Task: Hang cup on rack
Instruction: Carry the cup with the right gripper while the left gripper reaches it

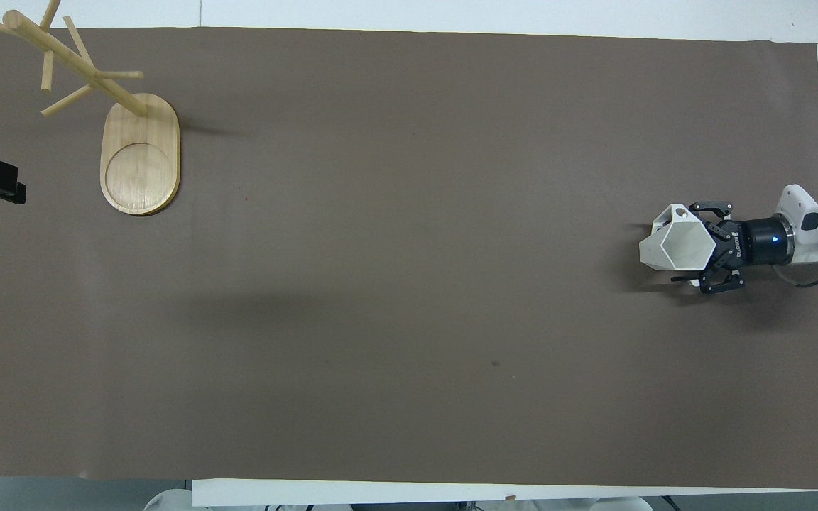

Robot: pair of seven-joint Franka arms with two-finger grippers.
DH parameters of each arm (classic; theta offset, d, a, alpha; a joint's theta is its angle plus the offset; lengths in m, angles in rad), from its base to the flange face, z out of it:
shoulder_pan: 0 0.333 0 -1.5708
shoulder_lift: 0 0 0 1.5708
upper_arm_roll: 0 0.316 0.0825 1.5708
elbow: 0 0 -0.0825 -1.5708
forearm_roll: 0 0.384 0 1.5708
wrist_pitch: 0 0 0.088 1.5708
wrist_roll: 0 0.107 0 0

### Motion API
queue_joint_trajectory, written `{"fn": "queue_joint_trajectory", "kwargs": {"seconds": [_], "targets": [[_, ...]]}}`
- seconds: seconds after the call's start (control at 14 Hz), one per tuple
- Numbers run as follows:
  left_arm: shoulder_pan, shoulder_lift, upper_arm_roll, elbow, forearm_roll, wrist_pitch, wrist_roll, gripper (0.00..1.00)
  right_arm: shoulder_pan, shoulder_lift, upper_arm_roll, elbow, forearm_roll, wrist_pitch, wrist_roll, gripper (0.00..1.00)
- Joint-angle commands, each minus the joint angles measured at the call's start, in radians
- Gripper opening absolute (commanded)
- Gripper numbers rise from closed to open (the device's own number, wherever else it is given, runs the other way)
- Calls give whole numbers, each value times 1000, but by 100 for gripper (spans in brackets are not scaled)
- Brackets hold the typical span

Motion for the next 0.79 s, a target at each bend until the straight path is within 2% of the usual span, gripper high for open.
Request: {"fn": "queue_joint_trajectory", "kwargs": {"seconds": [0.0, 0.07, 0.29, 0.36, 0.43, 0.5, 0.71], "targets": [[0, -21, 2, -24, -3, -4, 6, 100, 20, -22, 3, -31, 25, 19, -37, 100], [0, -21, 2, -24, -3, -4, 6, 100, 22, -22, 4, -31, 25, 19, -48, 95], [0, -21, 2, -24, -3, -4, 6, 100, 25, -22, 26, -24, 25, 21, -48, 37], [0, -22, 2, -24, -3, -4, 6, 100, 34, -22, 26, -24, 25, 23, -36, 24], [0, -21, 2, -24, -5, -4, 6, 100, 57, -23, 27, -22, 25, 21, 0, 17], [0, -21, 2, -24, -3, -4, 7, 100, 81, -34, 29, -24, 28, 23, 45, 15], [0, -21, 2, -24, -3, -4, 6, 100, 192, -97, 36, -31, 134, 90, 163, 15]]}}
